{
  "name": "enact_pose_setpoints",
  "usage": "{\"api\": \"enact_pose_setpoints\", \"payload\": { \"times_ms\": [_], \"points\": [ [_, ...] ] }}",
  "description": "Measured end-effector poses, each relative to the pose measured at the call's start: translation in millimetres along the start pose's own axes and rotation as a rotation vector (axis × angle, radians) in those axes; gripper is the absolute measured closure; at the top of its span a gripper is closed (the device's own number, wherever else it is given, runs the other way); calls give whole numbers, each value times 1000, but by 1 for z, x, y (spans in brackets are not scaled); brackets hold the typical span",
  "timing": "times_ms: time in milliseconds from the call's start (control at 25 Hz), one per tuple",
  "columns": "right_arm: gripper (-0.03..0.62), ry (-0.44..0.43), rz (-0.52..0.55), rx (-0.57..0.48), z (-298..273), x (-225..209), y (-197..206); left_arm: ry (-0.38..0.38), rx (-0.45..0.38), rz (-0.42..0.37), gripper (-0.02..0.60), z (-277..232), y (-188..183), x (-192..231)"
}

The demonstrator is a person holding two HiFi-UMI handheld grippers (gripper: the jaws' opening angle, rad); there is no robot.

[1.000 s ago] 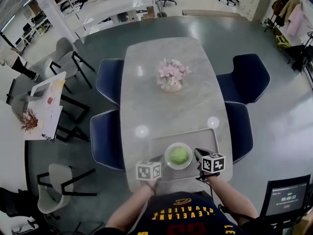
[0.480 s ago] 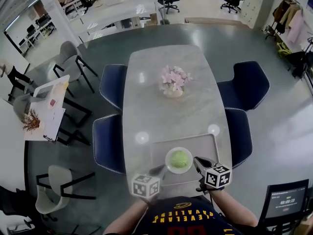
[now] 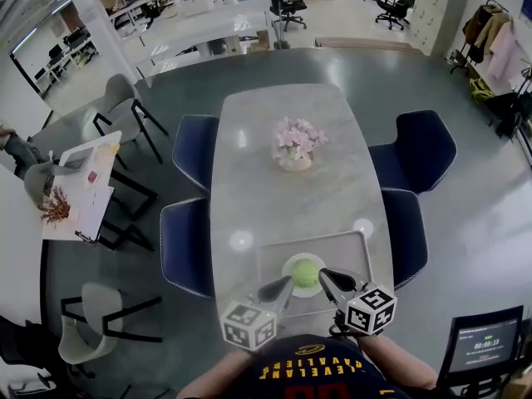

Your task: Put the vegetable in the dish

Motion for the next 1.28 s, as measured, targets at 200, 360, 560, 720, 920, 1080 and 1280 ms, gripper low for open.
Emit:
{"api": "enact_pose_setpoints", "payload": {
  "times_ms": [200,360,560,720,920,1080,1280],
  "points": [
    [589,-28,32,-24,1,21,-5,2,-21,-32,580,5,-7,-5],
    [589,-29,35,-17,2,22,-3,12,-9,-21,580,4,-2,-8],
    [589,-23,21,-20,0,17,-1,13,9,-29,580,0,2,-6],
    [589,-15,4,-17,-1,14,2,12,16,-34,580,0,4,-6],
    [589,-18,2,-22,-7,12,-1,-8,6,-40,580,2,1,-2],
    [589,-16,3,-23,-8,11,0,-8,10,-36,580,0,4,-1],
    [589,-27,-6,-8,-8,14,7,-11,15,-28,580,2,7,-2]
  ]
}}
Point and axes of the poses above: the fingertips, and each gripper's own axes: z backward along the fingers, x to its left, y out of its underside, the point moved 4 cm from there along z, backward along the fingers, and after that the axes turned 7 degrees about -x, right-handed, at the moved point
